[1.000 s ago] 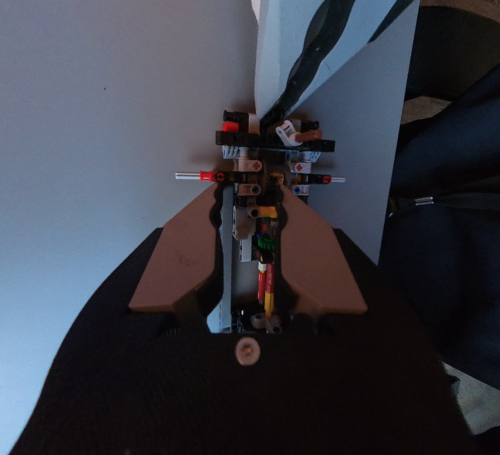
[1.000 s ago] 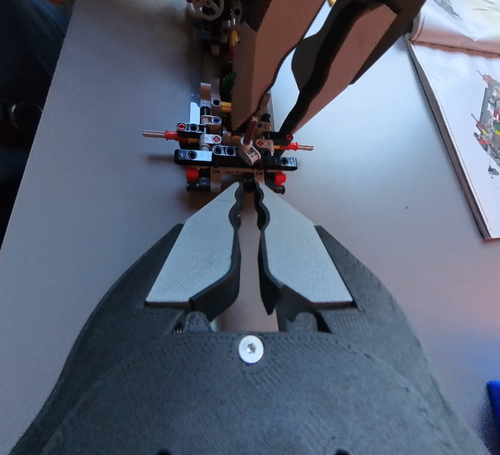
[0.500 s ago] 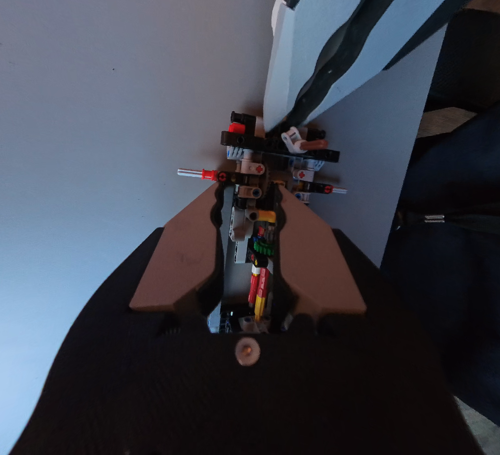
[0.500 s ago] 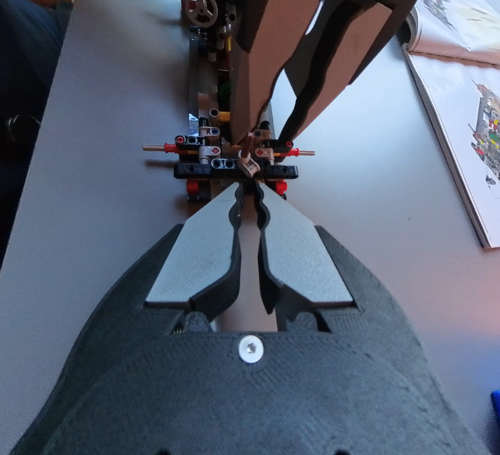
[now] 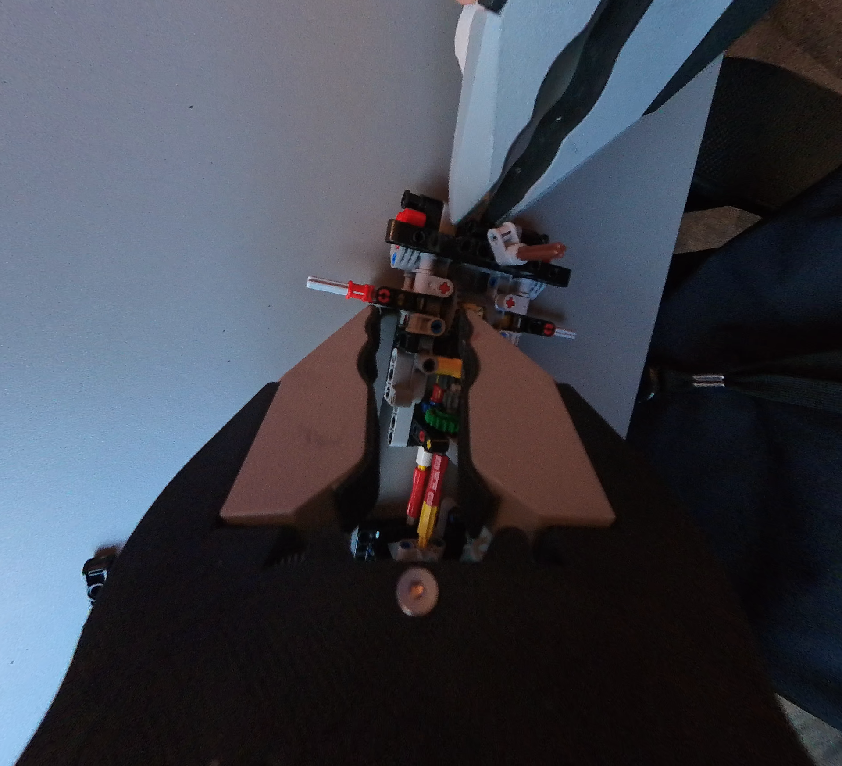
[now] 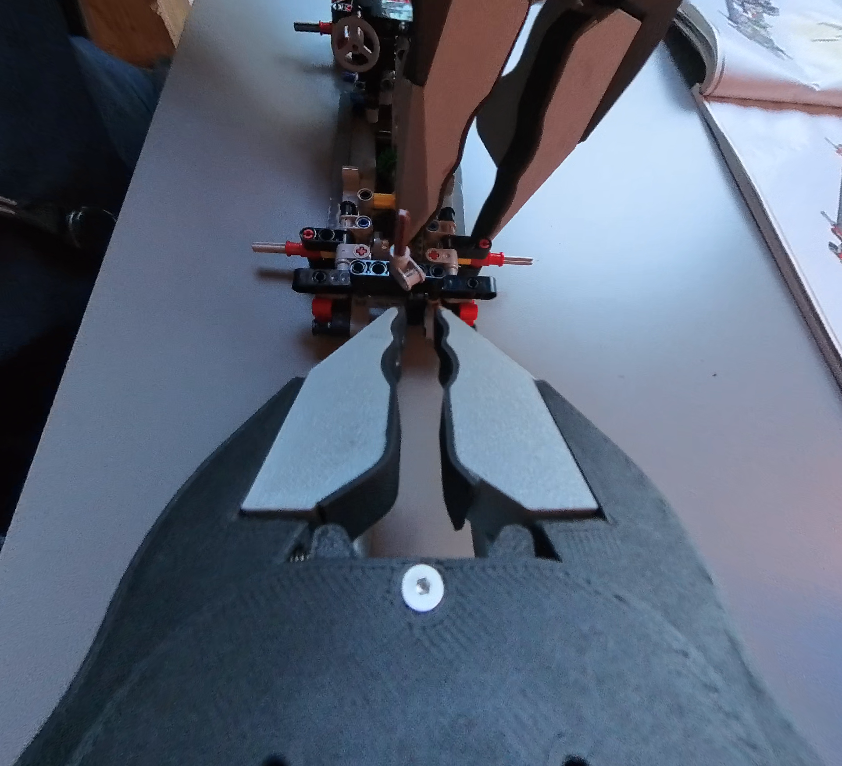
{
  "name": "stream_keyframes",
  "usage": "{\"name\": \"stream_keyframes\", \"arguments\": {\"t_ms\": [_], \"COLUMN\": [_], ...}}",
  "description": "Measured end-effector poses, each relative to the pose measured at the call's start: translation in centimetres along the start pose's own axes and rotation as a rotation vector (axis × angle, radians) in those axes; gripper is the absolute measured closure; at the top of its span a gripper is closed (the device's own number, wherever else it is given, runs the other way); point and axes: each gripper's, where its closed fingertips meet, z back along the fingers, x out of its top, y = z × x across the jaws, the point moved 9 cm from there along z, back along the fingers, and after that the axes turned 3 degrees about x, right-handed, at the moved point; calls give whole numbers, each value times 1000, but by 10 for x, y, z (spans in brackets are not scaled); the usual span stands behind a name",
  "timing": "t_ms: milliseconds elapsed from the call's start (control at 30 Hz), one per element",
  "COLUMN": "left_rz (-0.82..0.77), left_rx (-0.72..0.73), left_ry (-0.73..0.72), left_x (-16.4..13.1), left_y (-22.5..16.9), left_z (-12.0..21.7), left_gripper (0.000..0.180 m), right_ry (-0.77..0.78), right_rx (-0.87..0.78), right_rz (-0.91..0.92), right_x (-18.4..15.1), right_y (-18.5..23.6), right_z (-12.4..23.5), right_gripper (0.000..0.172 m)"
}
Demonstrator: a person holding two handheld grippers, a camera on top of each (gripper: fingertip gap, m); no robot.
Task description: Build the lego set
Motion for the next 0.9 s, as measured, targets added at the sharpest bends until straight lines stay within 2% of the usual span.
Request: {"name": "stream_keyframes", "arguments": {"t_ms": [100, 167, 200, 467, 700, 900], "left_rz": [-4, -11, -14, -14, -37, -80], "left_rx": [2, 4, 4, -20, -39, -2], "left_ry": [2, 2, 1, -7, -9, -51], "left_x": [0, 0, 0, 0, -1, -5], "left_y": [0, 0, 0, 1, 2, 6], "left_z": [0, 1, 1, 1, 1, 21], "left_gripper": [149, 149, 149, 150, 149, 145], "right_ry": [-22, -23, -16, 44, 38, 24], "right_rx": [15, 16, 19, 22, 37, -28], "right_rz": [-23, -24, -20, 14, 3, 5], "right_x": [-1, -3, -4, -6, -2, -5], "right_y": [-2, -3, -3, 1, 1, -5], "right_z": [5, 9, 12, 3, -3, 9], "right_gripper": [155, 161, 172, 172, 172, 172]}}
